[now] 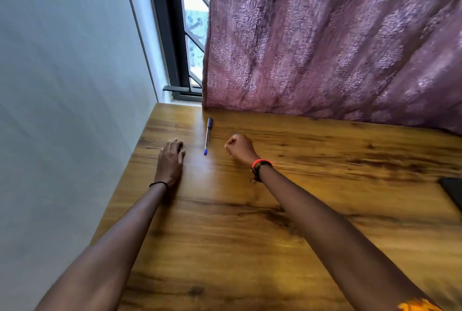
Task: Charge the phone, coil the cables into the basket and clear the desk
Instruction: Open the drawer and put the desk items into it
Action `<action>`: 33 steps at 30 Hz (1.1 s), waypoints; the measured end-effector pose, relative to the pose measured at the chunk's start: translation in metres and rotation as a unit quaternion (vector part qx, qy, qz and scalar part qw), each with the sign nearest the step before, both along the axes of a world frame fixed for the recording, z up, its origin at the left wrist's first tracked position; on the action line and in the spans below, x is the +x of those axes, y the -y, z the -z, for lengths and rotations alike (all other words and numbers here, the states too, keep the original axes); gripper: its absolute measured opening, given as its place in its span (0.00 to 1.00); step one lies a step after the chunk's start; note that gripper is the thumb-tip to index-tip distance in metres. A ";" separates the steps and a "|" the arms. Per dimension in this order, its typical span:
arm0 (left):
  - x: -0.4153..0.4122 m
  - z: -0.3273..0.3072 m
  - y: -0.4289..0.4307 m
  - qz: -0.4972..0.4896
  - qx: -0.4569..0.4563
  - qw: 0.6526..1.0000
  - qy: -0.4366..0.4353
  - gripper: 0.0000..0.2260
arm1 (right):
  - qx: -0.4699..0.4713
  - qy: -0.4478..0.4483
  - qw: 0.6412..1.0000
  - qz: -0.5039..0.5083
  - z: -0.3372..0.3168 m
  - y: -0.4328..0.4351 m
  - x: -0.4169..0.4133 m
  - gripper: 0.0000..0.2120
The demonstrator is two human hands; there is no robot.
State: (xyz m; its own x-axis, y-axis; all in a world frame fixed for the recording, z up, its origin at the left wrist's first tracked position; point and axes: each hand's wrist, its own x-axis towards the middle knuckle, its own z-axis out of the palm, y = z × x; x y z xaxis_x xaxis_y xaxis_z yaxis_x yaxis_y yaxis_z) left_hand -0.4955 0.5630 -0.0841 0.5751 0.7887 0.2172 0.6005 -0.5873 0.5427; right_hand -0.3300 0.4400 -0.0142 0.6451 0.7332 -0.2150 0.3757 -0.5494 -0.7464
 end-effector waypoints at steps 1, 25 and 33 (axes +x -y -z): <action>-0.001 0.004 0.001 0.001 0.015 1.000 0.018 0.12 | -0.002 0.006 1.000 0.001 0.002 -0.010 -0.002 0.05; -0.023 -0.003 0.032 -0.082 -0.118 0.972 0.185 0.22 | -0.026 -0.077 0.996 0.042 0.014 -0.005 -0.049 0.11; -0.040 -0.022 0.079 -0.032 -0.137 0.973 0.183 0.21 | 0.010 -0.151 0.985 0.086 0.006 0.051 -0.077 0.09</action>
State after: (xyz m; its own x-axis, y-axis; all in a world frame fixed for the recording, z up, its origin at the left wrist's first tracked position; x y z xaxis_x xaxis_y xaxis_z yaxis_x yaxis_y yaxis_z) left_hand -0.5357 0.4841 -0.0623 0.4465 0.8775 0.1750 0.3692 -0.3588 0.8573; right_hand -0.4071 0.3886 -0.0203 0.6696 0.6241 -0.4027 0.0372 -0.5696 -0.8211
